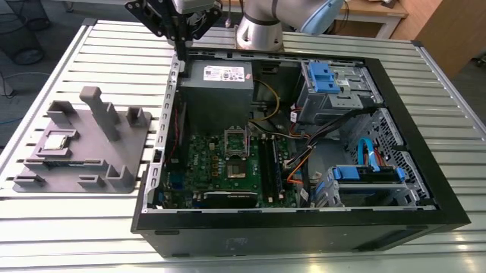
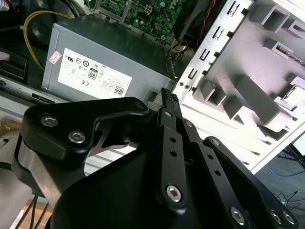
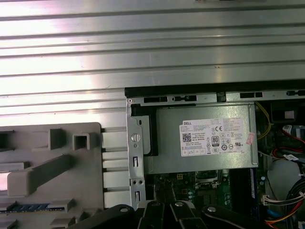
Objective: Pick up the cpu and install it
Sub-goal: 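Reach for the cpu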
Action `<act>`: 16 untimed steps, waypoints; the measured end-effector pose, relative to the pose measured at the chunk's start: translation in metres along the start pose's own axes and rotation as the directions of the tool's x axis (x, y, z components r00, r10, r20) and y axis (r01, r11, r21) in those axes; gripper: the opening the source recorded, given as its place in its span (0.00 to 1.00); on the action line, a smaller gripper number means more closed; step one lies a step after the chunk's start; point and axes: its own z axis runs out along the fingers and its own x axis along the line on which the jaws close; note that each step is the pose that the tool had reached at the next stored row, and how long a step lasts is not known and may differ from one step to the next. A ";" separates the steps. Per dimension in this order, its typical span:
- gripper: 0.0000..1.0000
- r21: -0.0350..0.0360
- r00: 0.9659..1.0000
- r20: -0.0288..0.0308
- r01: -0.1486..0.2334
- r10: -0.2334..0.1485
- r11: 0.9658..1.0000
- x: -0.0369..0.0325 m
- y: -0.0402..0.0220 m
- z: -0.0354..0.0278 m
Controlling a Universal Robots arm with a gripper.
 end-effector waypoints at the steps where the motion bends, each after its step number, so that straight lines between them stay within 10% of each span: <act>1: 0.11 0.000 1.000 0.000 0.000 0.000 1.000 0.0000 0.0000 0.0000; 16: 0.11 0.000 1.000 0.000 0.000 0.000 1.000 0.0208 -0.0016 -0.0003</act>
